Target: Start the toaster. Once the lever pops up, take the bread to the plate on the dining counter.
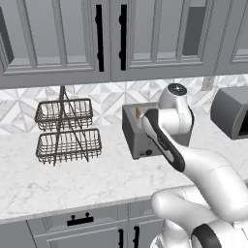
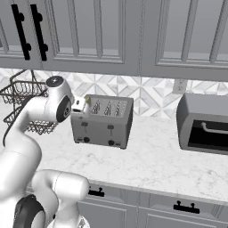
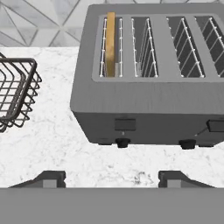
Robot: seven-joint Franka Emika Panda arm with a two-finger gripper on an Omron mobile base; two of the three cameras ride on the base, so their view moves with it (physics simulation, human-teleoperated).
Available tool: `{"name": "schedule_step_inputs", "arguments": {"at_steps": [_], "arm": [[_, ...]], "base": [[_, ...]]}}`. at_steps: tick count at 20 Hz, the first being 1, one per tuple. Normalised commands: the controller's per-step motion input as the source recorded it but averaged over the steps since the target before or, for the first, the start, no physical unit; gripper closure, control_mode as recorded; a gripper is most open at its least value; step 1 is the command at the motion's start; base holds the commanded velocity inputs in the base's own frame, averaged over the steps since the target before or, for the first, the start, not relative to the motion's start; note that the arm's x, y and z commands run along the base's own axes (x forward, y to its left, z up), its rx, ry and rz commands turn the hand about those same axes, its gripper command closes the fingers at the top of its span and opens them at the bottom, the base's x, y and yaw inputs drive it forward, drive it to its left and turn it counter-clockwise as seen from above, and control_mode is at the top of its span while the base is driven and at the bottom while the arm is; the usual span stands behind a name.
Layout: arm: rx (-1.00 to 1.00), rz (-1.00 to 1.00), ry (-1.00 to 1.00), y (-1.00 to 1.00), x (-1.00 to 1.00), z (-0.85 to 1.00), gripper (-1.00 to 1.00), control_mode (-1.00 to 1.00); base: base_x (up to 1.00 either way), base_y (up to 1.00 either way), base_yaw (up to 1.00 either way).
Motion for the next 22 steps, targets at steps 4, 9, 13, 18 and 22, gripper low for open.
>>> {"name": "schedule_step_inputs", "arguments": {"at_steps": [4,9,13,18,22], "arm": [[0.00,0.00,0.00,0.00,0.44,0.00,1.00,-1.00],[0.00,0.00,0.00,-0.01,0.32,-0.01,1.00,-1.00],[0.00,0.00,0.00,-0.14,0.01,-0.25,1.00,-1.00],[0.00,0.00,0.00,-0.15,-0.06,-0.30,1.00,-1.00],[0.00,0.00,0.00,-0.14,-0.04,-0.16,1.00,-1.00]], "base": [[0.00,0.00,0.00],[0.00,0.00,0.00],[0.00,0.00,0.00],[0.00,0.00,0.00],[0.00,0.00,0.00]]}}
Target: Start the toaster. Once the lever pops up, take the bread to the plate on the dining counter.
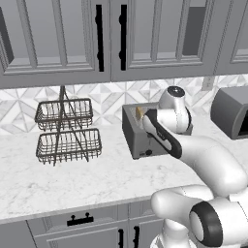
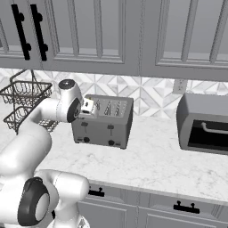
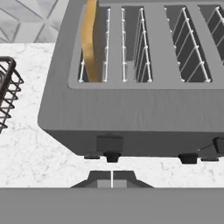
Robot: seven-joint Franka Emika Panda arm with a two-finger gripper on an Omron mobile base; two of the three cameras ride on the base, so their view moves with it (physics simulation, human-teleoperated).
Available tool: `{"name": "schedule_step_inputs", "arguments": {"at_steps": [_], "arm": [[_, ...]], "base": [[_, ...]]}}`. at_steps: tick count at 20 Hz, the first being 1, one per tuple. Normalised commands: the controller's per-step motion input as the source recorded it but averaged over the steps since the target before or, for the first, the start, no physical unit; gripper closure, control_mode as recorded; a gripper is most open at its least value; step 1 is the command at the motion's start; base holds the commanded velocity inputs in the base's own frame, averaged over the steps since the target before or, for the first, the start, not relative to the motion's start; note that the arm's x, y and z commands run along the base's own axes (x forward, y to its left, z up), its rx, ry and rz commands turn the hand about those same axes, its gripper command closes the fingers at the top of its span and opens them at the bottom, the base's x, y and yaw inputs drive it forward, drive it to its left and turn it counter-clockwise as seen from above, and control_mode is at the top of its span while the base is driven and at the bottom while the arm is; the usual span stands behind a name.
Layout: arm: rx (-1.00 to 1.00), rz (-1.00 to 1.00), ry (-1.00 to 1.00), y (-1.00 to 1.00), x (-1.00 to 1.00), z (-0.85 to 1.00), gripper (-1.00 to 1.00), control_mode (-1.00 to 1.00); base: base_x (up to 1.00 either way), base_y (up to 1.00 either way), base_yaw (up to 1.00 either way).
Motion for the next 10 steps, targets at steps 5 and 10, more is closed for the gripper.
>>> {"name": "schedule_step_inputs", "arguments": {"at_steps": [5,10], "arm": [[0.00,0.00,0.00,-0.01,0.00,-0.21,1.00,-1.00],[0.00,0.00,0.00,0.00,0.00,-0.18,1.00,-1.00]], "base": [[0.00,0.00,0.00],[0.00,0.00,0.00]]}}
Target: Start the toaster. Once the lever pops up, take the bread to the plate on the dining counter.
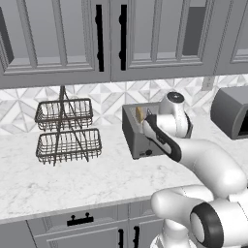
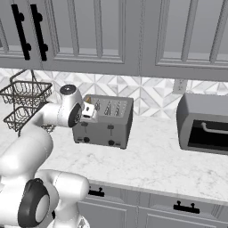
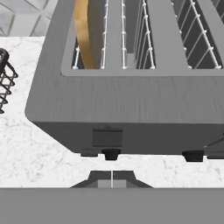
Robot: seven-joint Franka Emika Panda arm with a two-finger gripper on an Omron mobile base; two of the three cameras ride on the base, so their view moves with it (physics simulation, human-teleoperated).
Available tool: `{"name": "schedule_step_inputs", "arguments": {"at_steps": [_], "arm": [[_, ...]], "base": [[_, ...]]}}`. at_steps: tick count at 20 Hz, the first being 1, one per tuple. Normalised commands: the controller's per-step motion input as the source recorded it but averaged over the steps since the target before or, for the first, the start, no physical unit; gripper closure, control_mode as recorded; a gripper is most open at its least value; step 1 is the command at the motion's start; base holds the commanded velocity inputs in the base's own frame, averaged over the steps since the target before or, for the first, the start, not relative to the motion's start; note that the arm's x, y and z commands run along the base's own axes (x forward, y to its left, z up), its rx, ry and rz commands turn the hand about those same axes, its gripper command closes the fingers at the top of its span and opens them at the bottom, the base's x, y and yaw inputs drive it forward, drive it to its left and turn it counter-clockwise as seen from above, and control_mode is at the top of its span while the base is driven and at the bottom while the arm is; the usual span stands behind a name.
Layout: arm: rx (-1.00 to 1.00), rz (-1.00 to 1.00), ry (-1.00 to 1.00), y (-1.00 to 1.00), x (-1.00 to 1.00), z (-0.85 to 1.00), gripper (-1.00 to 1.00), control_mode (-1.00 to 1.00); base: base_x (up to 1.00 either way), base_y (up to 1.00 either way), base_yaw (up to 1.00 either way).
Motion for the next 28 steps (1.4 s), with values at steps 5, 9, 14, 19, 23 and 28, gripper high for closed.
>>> {"name": "schedule_step_inputs", "arguments": {"at_steps": [5,9,14,19,23,28], "arm": [[0.00,0.00,0.00,0.00,0.01,-0.07,1.00,-1.00],[0.00,0.00,0.00,0.03,0.12,-0.09,1.00,-1.00],[0.01,0.00,0.00,0.07,0.18,-0.06,1.00,-1.00],[0.00,0.00,0.00,0.06,0.21,-0.10,1.00,-1.00],[0.00,0.00,0.00,0.03,0.19,-0.08,1.00,-1.00],[0.00,0.00,0.00,0.00,0.05,-0.07,1.00,-1.00]], "base": [[0.00,0.00,0.00],[0.00,0.00,0.00],[0.00,0.00,0.00],[0.00,0.00,0.00],[0.00,0.00,0.00],[0.00,0.00,0.00]]}}
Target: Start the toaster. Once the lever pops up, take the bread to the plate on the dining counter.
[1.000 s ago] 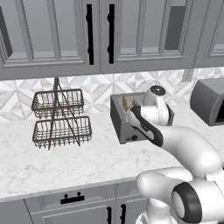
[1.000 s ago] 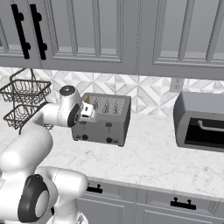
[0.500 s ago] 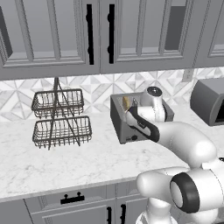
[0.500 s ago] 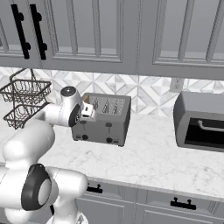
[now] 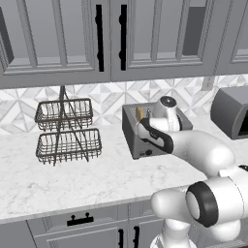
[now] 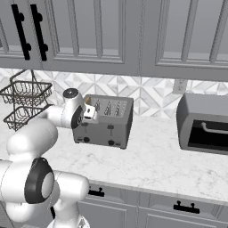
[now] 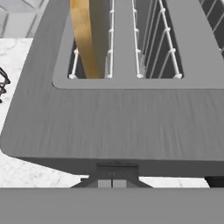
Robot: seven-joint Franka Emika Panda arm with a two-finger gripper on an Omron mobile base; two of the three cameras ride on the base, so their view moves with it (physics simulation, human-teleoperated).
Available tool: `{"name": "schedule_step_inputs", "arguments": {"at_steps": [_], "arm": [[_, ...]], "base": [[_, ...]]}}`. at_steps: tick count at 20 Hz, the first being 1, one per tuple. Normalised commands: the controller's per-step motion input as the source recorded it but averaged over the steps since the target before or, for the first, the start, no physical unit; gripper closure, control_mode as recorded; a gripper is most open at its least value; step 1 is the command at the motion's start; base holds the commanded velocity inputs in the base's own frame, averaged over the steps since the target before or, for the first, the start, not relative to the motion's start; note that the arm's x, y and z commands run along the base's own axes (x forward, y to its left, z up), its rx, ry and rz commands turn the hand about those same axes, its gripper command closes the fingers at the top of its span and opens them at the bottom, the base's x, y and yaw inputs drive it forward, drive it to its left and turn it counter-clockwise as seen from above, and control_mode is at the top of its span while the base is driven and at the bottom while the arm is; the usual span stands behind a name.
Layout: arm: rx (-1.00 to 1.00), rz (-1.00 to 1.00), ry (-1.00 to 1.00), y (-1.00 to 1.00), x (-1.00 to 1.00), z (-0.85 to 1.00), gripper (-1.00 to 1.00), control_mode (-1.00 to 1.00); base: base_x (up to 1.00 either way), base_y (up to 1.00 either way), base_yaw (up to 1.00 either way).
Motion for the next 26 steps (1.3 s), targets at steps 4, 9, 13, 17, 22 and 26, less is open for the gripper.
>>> {"name": "schedule_step_inputs", "arguments": {"at_steps": [4,9,13,17,22,26], "arm": [[0.00,0.00,0.00,0.00,0.09,-0.10,1.00,-1.00],[0.00,0.00,0.00,0.00,0.00,-0.33,1.00,-1.00],[0.00,0.00,0.00,0.00,0.04,-0.11,1.00,-1.00],[0.00,0.00,0.00,-0.01,0.01,-0.20,1.00,-1.00],[0.00,0.00,0.03,0.00,-0.05,-0.66,1.00,-1.00],[0.00,0.00,0.03,0.00,-0.01,-0.66,1.00,-1.00]], "base": [[0.00,0.00,0.00],[0.00,0.00,0.00],[0.00,0.00,0.00],[0.00,0.00,0.00],[0.00,0.00,0.00],[0.00,0.00,0.00]]}}
